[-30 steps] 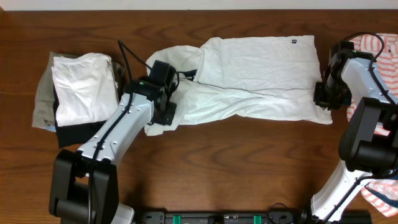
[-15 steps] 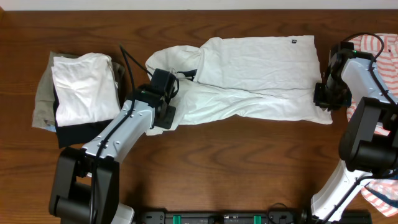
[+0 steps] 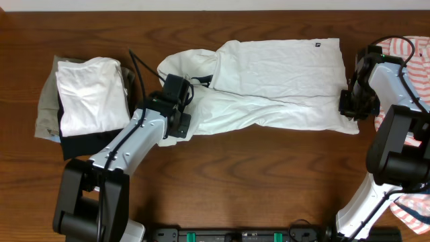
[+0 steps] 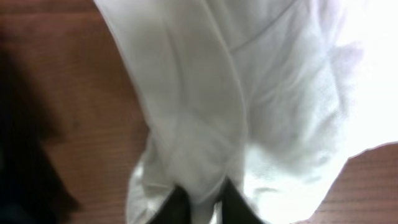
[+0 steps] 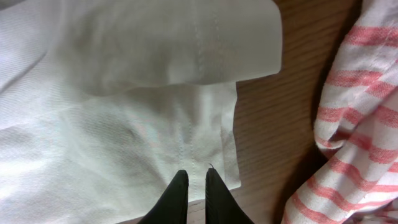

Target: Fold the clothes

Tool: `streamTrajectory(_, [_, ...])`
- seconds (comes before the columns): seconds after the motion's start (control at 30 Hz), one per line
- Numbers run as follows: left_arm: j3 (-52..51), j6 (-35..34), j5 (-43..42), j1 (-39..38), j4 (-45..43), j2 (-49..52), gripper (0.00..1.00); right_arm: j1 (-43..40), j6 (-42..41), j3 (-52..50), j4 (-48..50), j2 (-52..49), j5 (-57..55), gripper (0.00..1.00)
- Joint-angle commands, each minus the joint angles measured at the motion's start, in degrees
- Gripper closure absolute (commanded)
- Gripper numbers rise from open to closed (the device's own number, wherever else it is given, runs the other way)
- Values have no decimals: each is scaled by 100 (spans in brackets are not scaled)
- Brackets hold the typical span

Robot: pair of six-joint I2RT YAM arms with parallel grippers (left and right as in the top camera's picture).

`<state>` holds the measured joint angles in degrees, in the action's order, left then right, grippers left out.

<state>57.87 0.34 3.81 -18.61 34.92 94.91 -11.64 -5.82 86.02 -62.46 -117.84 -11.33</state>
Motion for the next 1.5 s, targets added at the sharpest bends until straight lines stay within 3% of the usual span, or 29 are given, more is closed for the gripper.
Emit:
streamTrajectory(0.0, [-146,39,-149,7,24,-17,94,-13,35,-26,-13,157,-22,90])
streamTrajectory(0.07, [-136,105,348,55,57,-22,94,-13,33,-26,-13,157,-22,91])
streamTrajectory(0.23, [116,-334,3300,507,0,-31,94,-13,33,-26,-13,157,-22,91])
streamTrajectory(0.3, [267,-409,3582,717,-125,-31,94,-13,33,-26,-13,157,-22,91])
streamTrajectory(0.53, [442,-297,2232,925,-352,-31,93,-13,33,-26,-33,157,-20,91])
streamTrajectory(0.57, [442,-299,2013,916,-354,-31,87,-13,33,-26,-31,157,-22,91])
streamTrajectory(0.63, [442,-297,1674,911,-354,-31,65,-13,31,-26,-31,157,-22,91])
streamTrajectory(0.8, [442,-299,1519,905,-251,-31,45,-13,39,-26,-31,157,50,91])
streamTrajectory(0.9, [442,-299,1425,892,-90,-42,44,-13,219,-26,-20,157,494,92])
streamTrajectory(1.17, [435,-306,-616,879,612,-74,44,96,868,-140,74,157,2430,90])
streamTrajectory(1.3, [435,-302,-730,879,616,-74,44,144,844,-302,142,157,2124,75])
streamTrajectory(1.33, [435,-302,-730,879,614,-74,44,142,813,-348,177,157,1932,63])
streamTrajectory(1.37, [435,-302,-730,879,610,-74,44,136,756,-376,197,157,1762,59])
streamTrajectory(1.47, [435,-299,-730,879,599,-74,44,90,564,-402,232,157,1357,57])
